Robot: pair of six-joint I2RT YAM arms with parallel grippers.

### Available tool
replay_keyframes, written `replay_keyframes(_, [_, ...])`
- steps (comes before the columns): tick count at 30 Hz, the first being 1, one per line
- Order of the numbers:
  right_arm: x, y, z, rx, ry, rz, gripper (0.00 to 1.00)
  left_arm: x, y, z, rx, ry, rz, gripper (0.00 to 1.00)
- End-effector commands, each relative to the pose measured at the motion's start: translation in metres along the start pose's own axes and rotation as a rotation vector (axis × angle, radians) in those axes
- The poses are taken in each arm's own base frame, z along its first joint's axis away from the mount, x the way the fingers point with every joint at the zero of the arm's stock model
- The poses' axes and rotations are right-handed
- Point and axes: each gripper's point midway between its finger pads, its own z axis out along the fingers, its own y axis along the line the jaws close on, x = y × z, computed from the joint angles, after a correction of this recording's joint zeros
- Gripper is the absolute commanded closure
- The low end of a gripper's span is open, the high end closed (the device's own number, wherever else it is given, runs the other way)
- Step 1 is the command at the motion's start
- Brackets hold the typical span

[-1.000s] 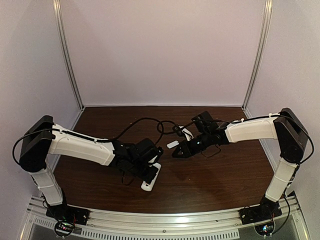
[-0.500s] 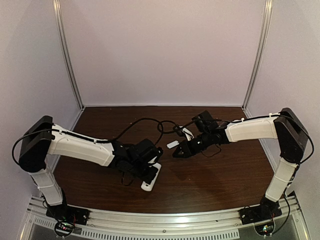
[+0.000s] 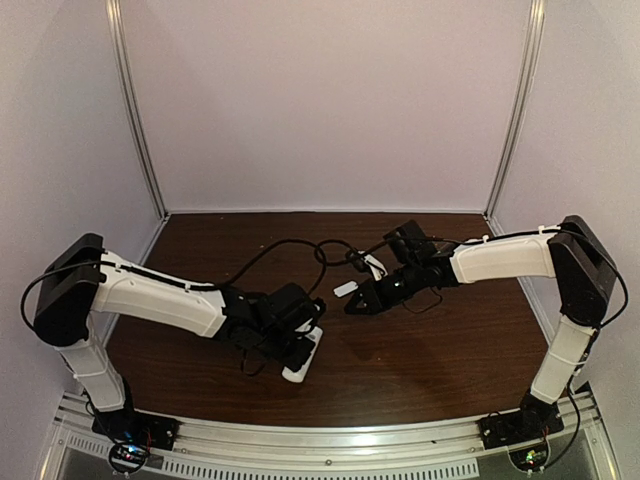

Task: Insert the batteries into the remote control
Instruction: Press the battery in the battery compartment, then pick up the remote control from the center of the board.

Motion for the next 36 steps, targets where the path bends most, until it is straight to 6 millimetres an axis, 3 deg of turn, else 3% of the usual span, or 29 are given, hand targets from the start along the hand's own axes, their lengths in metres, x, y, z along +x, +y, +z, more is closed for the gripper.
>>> replay_keyframes(1, [-0.008,-0.002,-0.004,0.020,-0.022,-0.011,0.78,0.147,0.007,0.014,-0.001,0.499,0.079,0.94])
replay_keyframes(4, [-0.009,-0.002,-0.003,0.018,-0.023,-0.006,0.77,0.130,0.009,0.013,-0.033,0.440,0.078,0.85])
replay_keyframes(11, [-0.014,-0.002,-0.006,0.016,-0.047,0.003,0.67,0.029,-0.001,-0.011,-0.019,0.133,0.045,0.67])
replay_keyframes(16, [-0.022,-0.002,-0.017,0.032,-0.082,-0.003,0.56,-0.017,0.000,-0.041,-0.037,-0.026,0.029,0.52])
replay_keyframes(20, [-0.031,-0.004,-0.032,0.051,-0.131,-0.004,0.47,-0.022,0.003,-0.055,-0.037,-0.062,0.013,0.42])
replay_keyframes(25, [-0.054,-0.007,-0.068,0.079,-0.265,-0.008,0.25,-0.003,0.006,-0.040,-0.035,-0.019,-0.006,0.32])
replay_keyframes(29, [-0.075,-0.003,-0.107,0.109,-0.396,-0.034,0.13,0.005,0.007,-0.026,-0.041,0.003,-0.029,0.26])
replay_keyframes(31, [-0.082,0.001,-0.127,0.126,-0.474,-0.049,0.02,0.006,0.011,-0.021,-0.055,0.012,-0.044,0.24])
replay_keyframes(36, [-0.089,-0.004,-0.168,0.184,-0.622,-0.012,0.00,0.006,0.014,-0.007,-0.056,0.036,-0.066,0.23])
